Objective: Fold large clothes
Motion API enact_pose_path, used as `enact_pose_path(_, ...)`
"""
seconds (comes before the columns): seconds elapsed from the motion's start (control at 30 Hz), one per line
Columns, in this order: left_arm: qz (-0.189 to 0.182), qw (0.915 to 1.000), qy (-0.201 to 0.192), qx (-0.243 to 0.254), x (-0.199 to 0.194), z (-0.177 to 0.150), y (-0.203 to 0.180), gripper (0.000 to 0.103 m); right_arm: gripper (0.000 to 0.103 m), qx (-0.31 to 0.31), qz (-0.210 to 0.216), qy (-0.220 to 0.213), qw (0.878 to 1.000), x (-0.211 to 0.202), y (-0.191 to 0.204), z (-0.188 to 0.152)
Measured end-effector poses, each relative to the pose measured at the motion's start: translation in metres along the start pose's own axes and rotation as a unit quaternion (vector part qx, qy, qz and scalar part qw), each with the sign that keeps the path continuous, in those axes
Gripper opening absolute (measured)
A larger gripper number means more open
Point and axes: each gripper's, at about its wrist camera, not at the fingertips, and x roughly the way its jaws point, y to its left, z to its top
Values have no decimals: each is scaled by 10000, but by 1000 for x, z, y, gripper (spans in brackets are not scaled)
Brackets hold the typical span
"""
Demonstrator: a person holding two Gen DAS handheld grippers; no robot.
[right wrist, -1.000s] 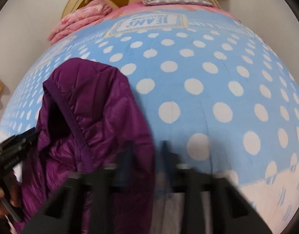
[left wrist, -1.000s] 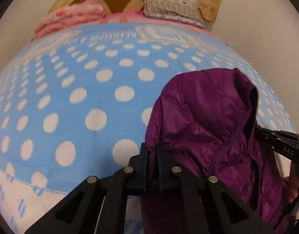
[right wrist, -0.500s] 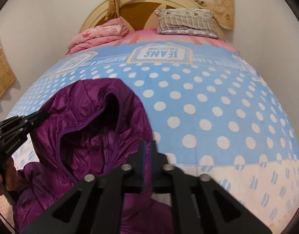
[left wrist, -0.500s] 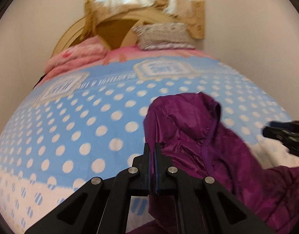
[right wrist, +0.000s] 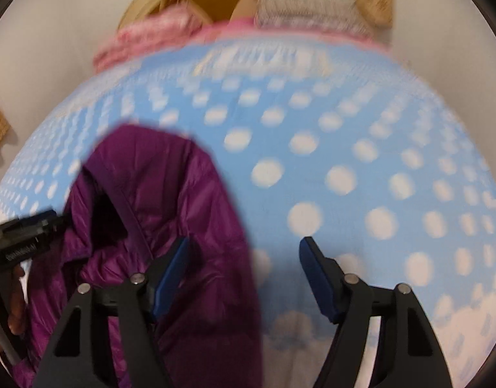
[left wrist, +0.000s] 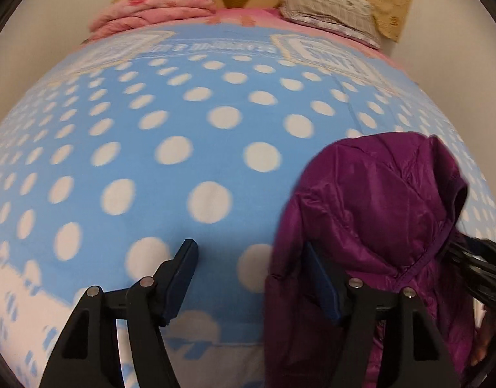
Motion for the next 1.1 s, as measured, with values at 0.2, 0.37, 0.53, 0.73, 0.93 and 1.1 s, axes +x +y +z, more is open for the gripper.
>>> enact_pose_path(0.2, -472, 9899, -1013, 868, -64, -11, -29, 1, 5, -344, -109, -937, 9949, -62, 14, -13)
enact_pose_path(0.37, -622, 9718, -1911, 1234, -146, -33, -40, 1, 4, -362, -88, -1718, 9844, -144, 17, -45)
enact_pose_path(0.53, -862, 9521, -2600, 1355, -220, -96, -31, 1, 4, -237, 120, -2209, 9749, -207, 26, -99)
enact_pose_path(0.73, -1028, 9500, -2600, 1391, -247, -177, -23, 1, 4, 13, 329, -2207, 9748, -236, 36, -171)
enact_pose_path(0.93, -932, 9650, -1929, 1510, -232, -239, -21, 2, 4, -96, 249, -1557, 9874, -226, 42, -233)
enact_pose_path(1.1, -855, 9692, -1761, 1495, -244, -249, -8, 2, 5, -307, -31, -1249, 9917, -230, 31, -251)
